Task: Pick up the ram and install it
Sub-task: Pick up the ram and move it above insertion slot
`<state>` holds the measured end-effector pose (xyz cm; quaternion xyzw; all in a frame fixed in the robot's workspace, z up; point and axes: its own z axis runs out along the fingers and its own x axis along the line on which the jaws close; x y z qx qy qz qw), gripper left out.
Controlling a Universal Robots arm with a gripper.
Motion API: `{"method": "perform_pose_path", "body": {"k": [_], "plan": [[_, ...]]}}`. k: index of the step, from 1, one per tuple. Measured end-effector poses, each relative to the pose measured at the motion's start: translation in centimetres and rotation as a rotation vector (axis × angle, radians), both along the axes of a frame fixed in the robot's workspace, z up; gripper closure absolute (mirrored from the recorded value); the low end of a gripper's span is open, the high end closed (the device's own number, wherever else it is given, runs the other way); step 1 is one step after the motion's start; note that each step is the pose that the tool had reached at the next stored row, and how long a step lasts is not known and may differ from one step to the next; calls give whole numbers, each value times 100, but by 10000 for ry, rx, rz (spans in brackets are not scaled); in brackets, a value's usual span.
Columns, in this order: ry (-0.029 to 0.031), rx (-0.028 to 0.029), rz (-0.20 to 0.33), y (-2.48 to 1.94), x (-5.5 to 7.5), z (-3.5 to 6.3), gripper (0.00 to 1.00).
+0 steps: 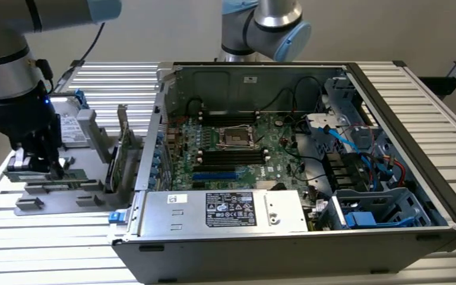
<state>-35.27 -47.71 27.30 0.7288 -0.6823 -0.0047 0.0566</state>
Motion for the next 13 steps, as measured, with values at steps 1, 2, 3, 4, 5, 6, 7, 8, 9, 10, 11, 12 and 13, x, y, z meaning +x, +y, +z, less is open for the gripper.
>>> {"method": "perform_pose_path", "body": {"k": [1,2,3,4,5,6,7,8,9,10,11,12,13], "plan": [[0,7,-1,0,29,33,86],[0,14,-1,0,60,68,86],[1,19,-1,0,89,103,86],[1,26,0,0,121,140,86],[1,33,-1,0,151,174,86],[1,40,0,0,183,208,86],[2,47,-1,0,214,242,86],[2,55,0,0,245,276,86],[2,62,-1,0,275,311,86],[2,70,-1,0,306,345,86],[3,76,-1,0,337,381,86],[4,82,0,0,371,421,86],[5,87,0,0,402,458,86]]}}
